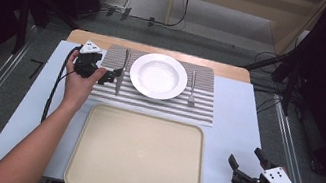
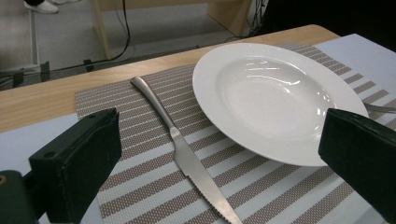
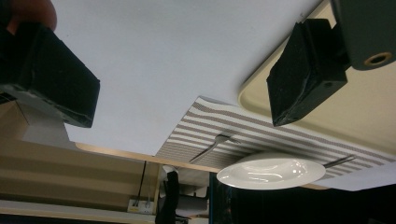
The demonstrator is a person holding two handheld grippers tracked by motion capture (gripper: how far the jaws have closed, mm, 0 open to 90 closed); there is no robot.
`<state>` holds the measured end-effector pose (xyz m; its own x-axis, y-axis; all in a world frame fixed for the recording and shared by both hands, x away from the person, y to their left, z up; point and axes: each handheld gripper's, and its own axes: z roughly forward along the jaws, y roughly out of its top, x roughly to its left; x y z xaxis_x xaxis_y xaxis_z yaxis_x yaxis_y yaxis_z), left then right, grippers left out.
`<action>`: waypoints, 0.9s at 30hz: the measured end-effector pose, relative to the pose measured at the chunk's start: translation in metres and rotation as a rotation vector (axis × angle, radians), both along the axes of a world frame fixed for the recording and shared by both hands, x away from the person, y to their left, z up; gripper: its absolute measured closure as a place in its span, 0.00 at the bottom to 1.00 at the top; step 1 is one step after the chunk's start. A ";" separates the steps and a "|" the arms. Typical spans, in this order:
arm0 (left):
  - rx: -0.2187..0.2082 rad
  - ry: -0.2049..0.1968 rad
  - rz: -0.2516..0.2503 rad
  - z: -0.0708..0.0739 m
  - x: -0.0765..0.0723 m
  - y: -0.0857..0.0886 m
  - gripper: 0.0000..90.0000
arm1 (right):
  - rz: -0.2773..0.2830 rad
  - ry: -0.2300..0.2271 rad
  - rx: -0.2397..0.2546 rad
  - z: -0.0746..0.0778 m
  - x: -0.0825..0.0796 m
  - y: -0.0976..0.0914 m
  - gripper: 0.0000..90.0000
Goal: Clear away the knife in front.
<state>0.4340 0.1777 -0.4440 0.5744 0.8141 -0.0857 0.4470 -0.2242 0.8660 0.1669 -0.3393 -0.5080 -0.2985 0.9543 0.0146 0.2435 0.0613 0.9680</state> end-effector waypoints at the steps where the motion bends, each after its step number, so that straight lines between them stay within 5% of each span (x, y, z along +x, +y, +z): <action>1: 0.004 0.008 -0.001 0.000 0.002 -0.001 0.00 | 0.001 0.000 0.001 0.000 0.000 0.000 0.11; 4: -0.014 0.047 -0.011 0.002 0.011 -0.004 0.00 | -0.001 0.000 -0.004 -0.001 0.001 0.000 0.11; 14: 0.037 0.134 0.030 0.004 0.037 -0.015 0.08 | 0.003 0.005 -0.005 -0.001 0.001 0.001 0.11; 16: 0.049 0.156 0.073 0.003 0.043 -0.019 0.15 | 0.002 0.004 -0.008 -0.001 0.001 0.001 0.11; 24: 0.112 0.244 0.110 -0.005 0.065 -0.030 0.28 | -0.002 0.011 -0.006 -0.002 0.003 0.001 0.11; 27: 0.104 0.299 0.140 -0.008 0.073 -0.034 0.35 | -0.002 0.012 -0.008 -0.002 0.003 0.000 0.11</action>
<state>0.5070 0.1441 -0.4516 0.4189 0.8963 -0.1456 0.7101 -0.2234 0.6677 0.1699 -0.3394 -0.5105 -0.2965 0.9550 0.0110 0.2554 0.0682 0.9644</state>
